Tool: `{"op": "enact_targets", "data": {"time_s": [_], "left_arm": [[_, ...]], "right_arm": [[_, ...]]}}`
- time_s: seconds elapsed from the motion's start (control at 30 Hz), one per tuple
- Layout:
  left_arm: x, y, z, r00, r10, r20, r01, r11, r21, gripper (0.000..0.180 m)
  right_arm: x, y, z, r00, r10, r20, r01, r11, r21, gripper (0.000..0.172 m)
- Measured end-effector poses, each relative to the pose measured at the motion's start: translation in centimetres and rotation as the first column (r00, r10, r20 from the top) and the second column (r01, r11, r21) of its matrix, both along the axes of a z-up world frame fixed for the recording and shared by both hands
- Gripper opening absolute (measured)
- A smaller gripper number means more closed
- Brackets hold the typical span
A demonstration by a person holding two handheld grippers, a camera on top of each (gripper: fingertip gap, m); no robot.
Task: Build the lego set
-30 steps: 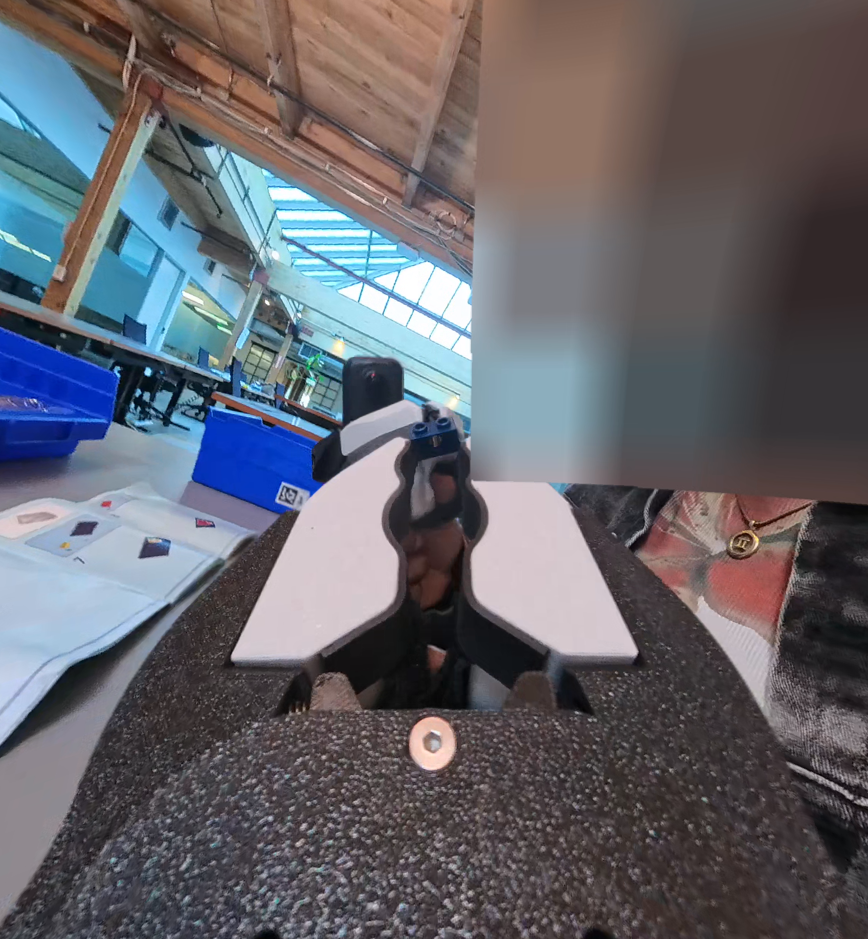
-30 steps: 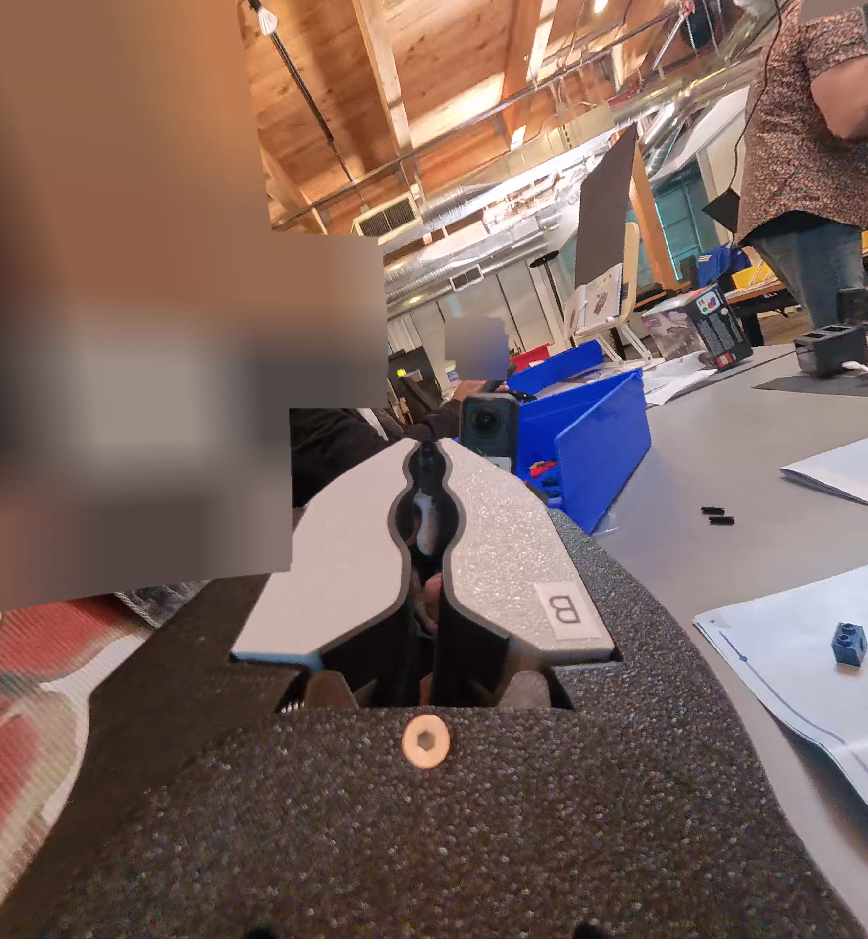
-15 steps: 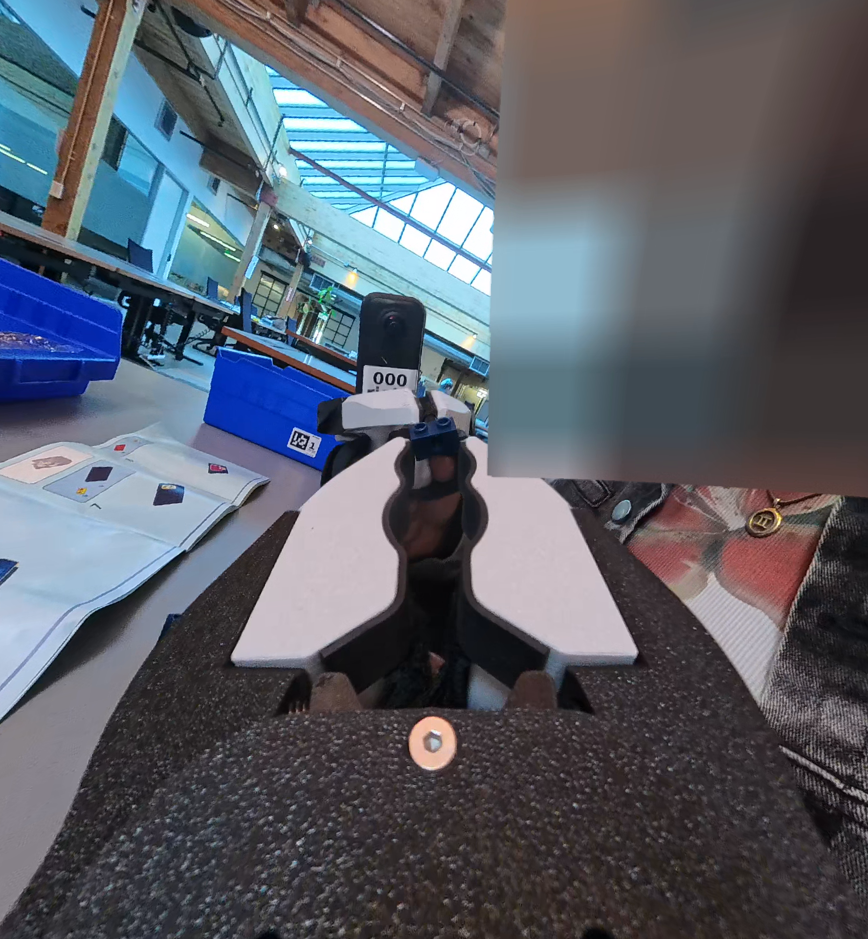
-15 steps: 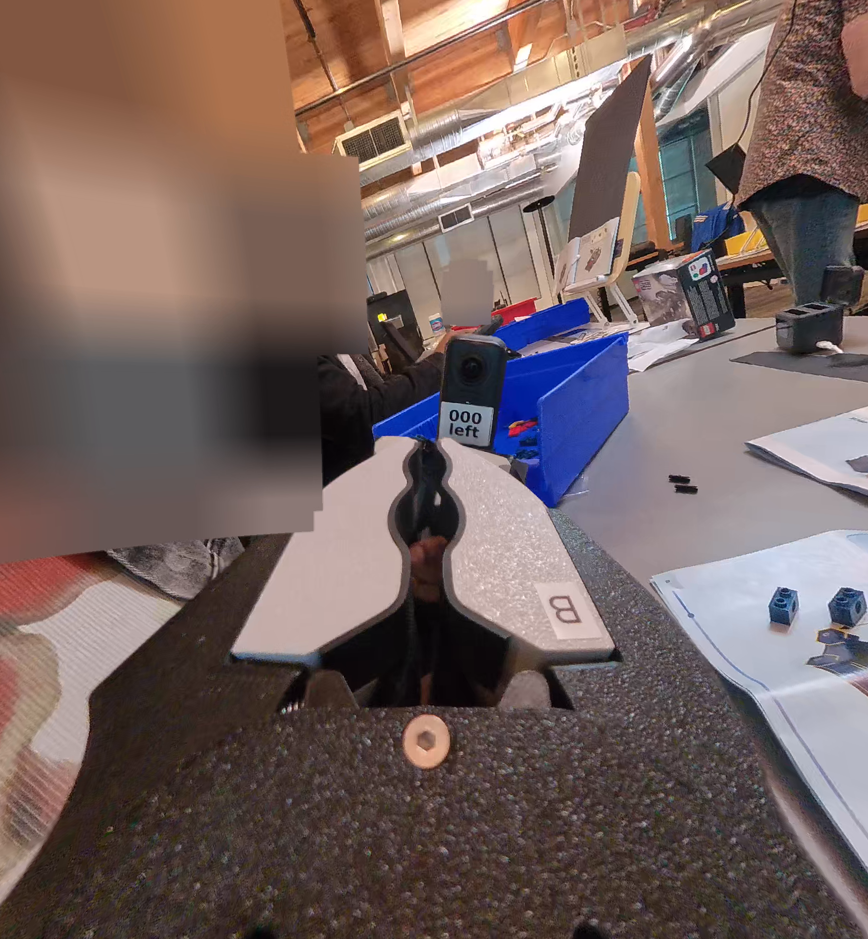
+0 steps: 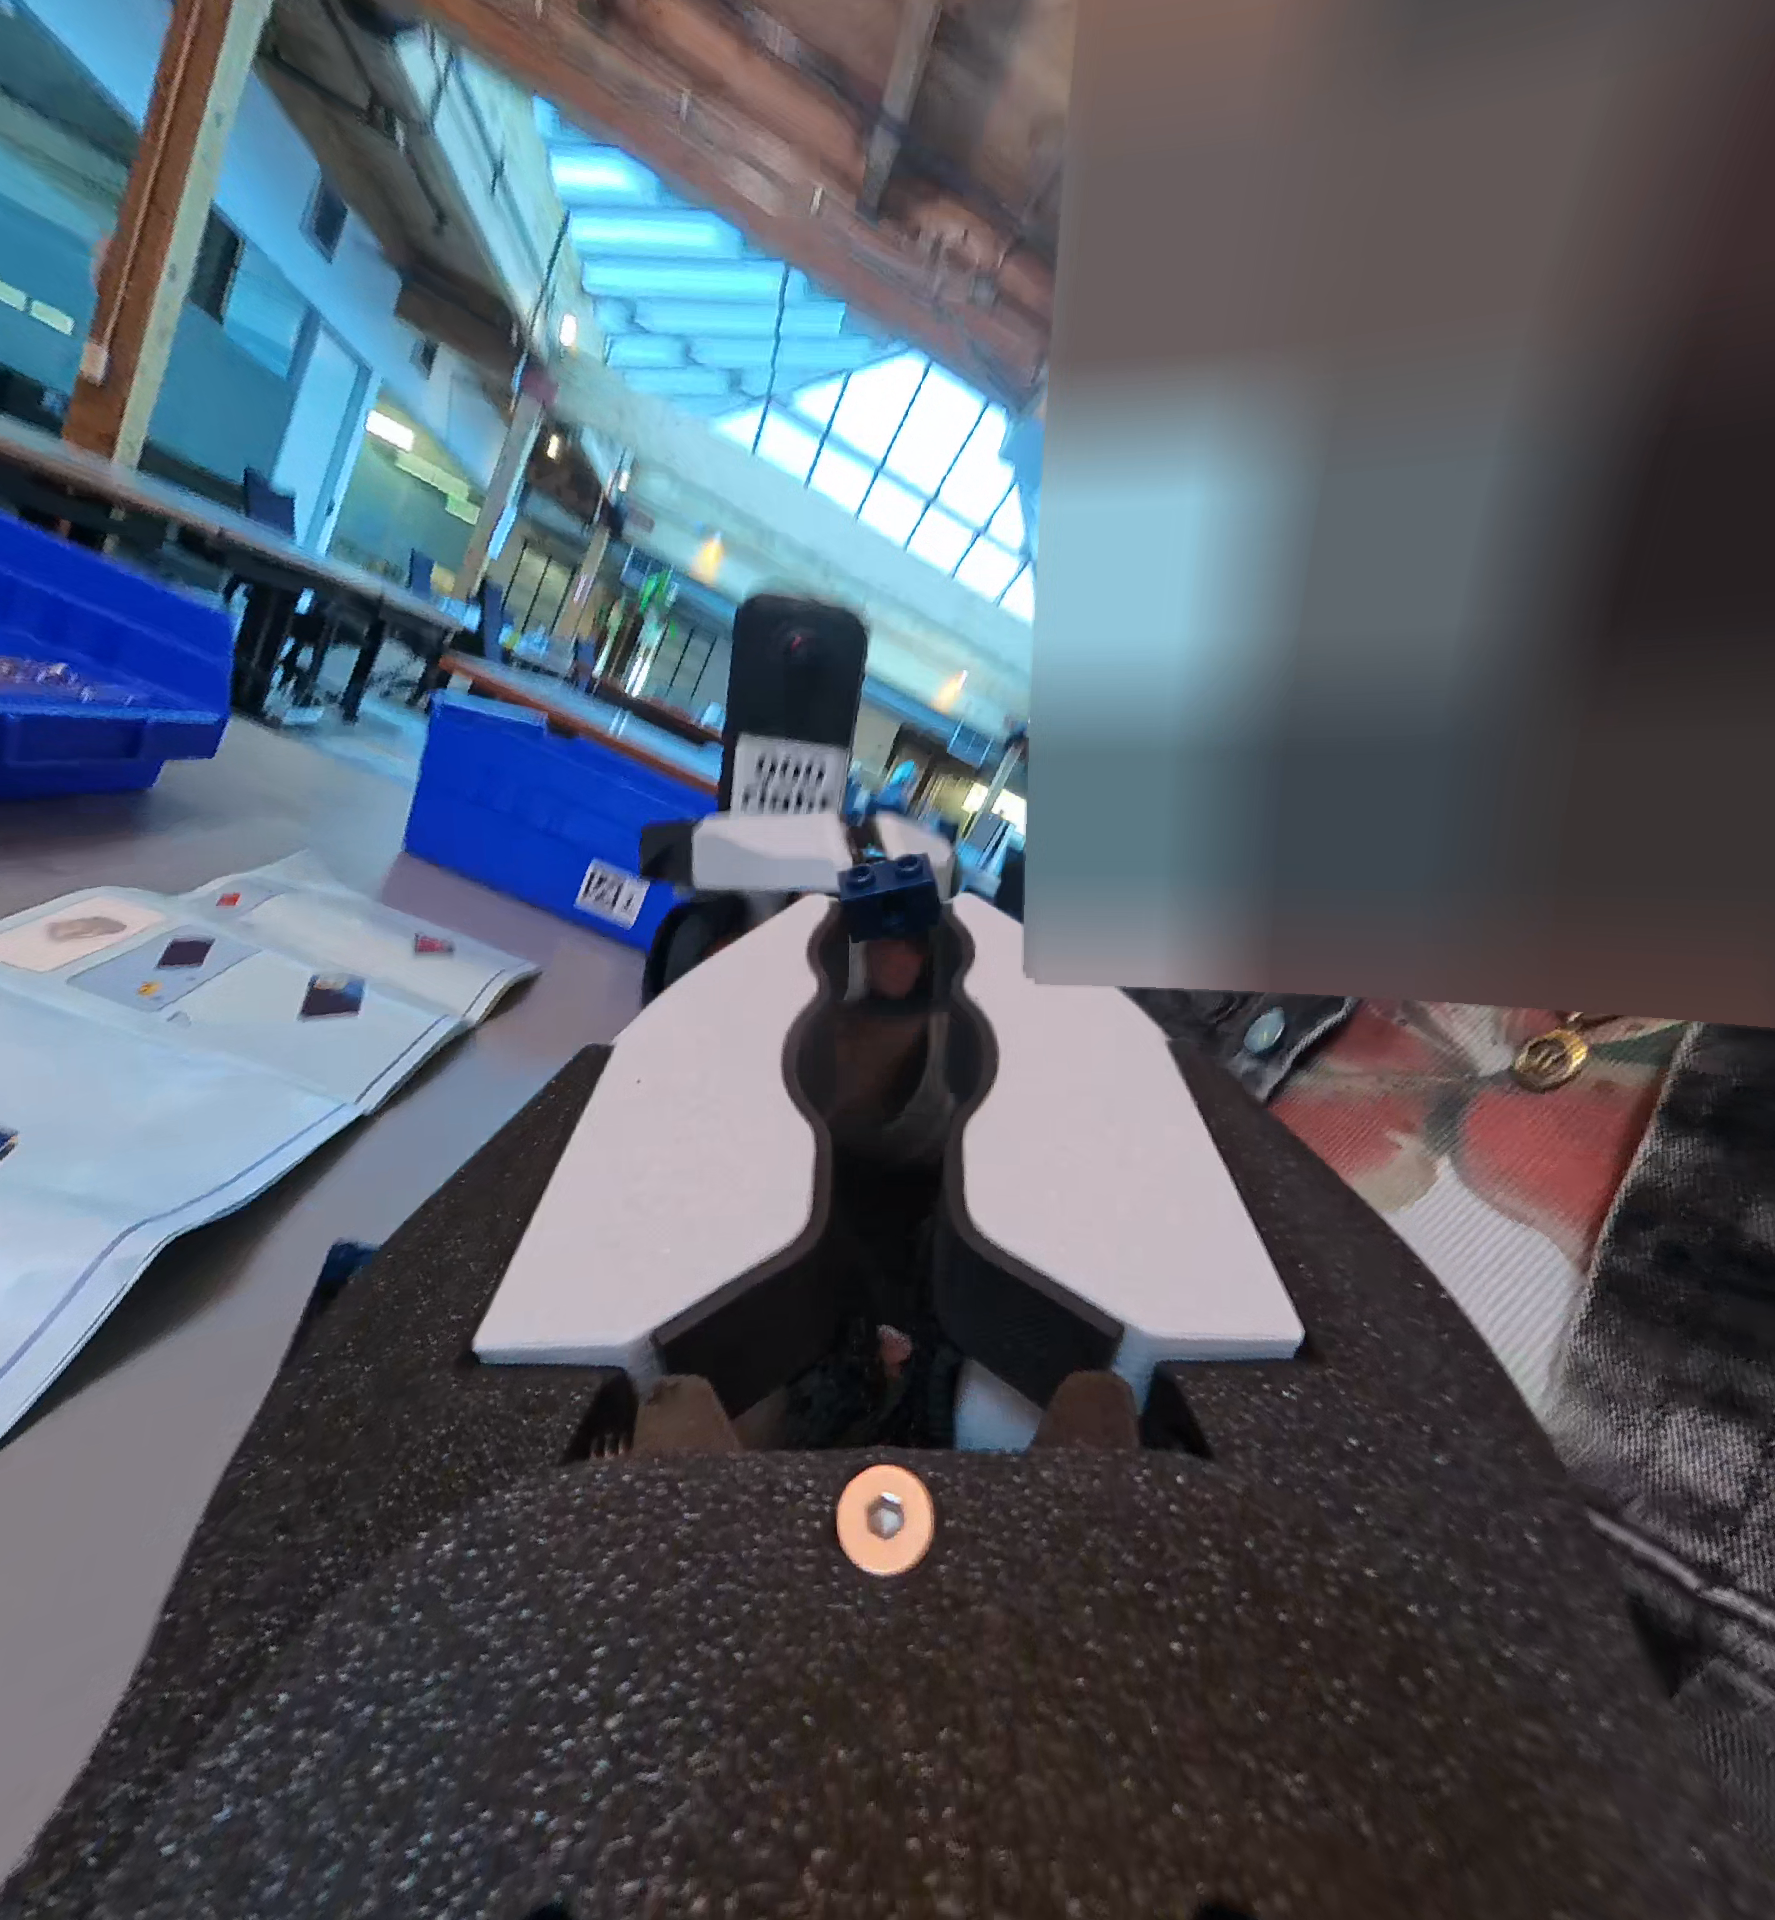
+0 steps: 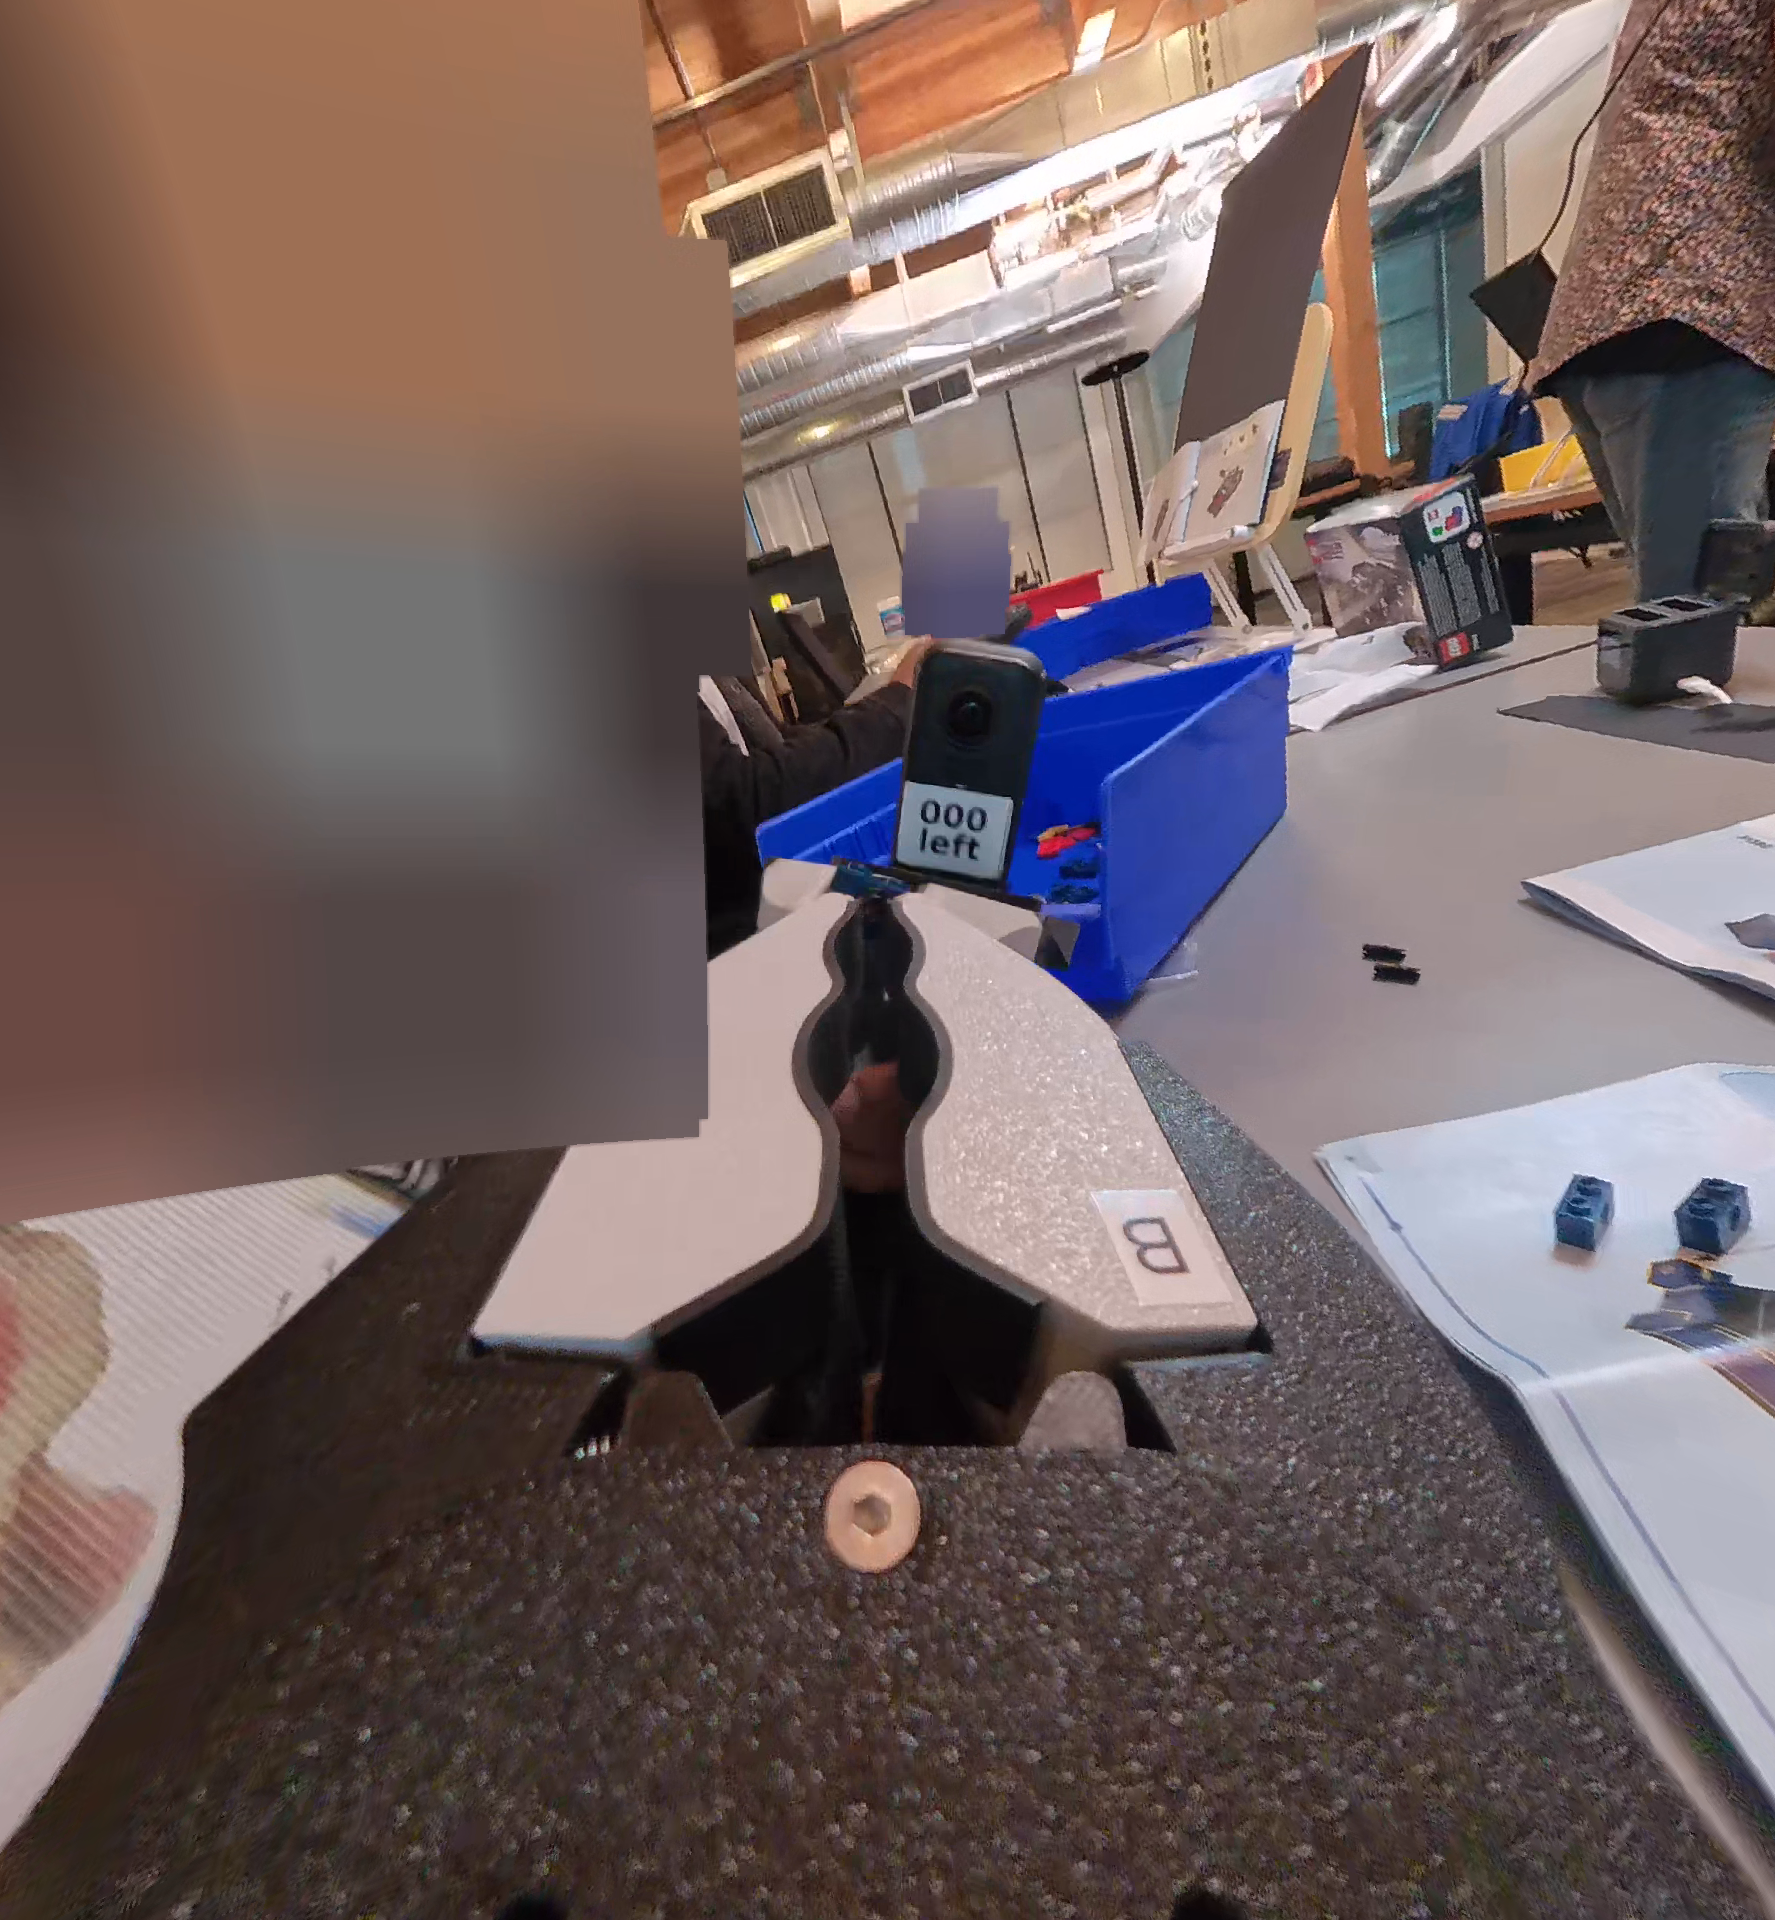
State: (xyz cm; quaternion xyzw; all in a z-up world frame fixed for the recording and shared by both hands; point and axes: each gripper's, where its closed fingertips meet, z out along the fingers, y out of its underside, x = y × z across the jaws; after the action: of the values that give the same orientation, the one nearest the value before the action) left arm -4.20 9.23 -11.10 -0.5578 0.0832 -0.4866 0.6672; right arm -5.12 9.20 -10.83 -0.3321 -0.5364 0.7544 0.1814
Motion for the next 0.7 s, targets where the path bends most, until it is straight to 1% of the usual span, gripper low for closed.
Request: {"op": "enact_targets", "data": {"time_s": [0.07,0.2,0.27,0.33,0.4,0.43,0.53,0.63,0.7], "left_arm": [[-0.3,0.0,0.3,0.999,0.005,0.038,-0.006,1.0,0.01,0.015],[-0.3,0.1,0.0,1.0,0.023,-0.019,-0.023,1.0,-0.011,0.016],[-0.2,0.0,-0.4,0.996,0.024,-0.082,-0.026,0.999,-0.024,0.015],[0.1,0.0,-0.9,0.989,0.008,-0.15,-0.016,0.999,-0.052,0.016],[0.2,-0.1,-1.4,0.983,-0.016,-0.181,0.0,0.996,-0.091,0.016],[0.1,-0.1,-1.7,0.982,-0.025,-0.19,0.003,0.993,-0.114,0.016],[0.1,-0.3,-2.2,0.976,-0.035,-0.214,0.006,0.991,-0.136,0.016],[0.5,-0.3,-2.6,0.966,-0.052,-0.253,0.013,0.988,-0.154,0.015],[0.6,-0.3,-2.8,0.963,-0.056,-0.263,0.013,0.987,-0.162,0.015]], "right_arm": [[-0.1,-0.2,-0.1,1.0,-0.014,-0.008,0.014,1.0,-0.014,0.004],[-0.2,0.0,-0.3,1.0,-0.019,-0.004,0.019,1.0,-0.001,0.004],[0.0,0.0,-0.5,1.0,-0.007,0.005,0.006,0.997,0.082,0.004],[0.3,0.0,-0.8,1.0,-0.002,0.0,0.002,0.978,0.209,0.003],[0.7,0.0,-1.2,1.0,-0.002,-0.023,0.009,0.951,0.309,0.003],[0.9,-0.1,-1.4,0.999,0.005,-0.032,0.006,0.943,0.332,0.003],[1.2,0.1,-2.4,1.0,0.01,-0.016,-0.004,0.936,0.353,0.003],[1.3,0.5,-1.8,0.999,-0.001,-0.035,0.011,0.956,0.292,0.003],[1.3,0.2,-1.9,0.999,0.013,-0.034,-0.003,0.956,0.294,0.003]]}}
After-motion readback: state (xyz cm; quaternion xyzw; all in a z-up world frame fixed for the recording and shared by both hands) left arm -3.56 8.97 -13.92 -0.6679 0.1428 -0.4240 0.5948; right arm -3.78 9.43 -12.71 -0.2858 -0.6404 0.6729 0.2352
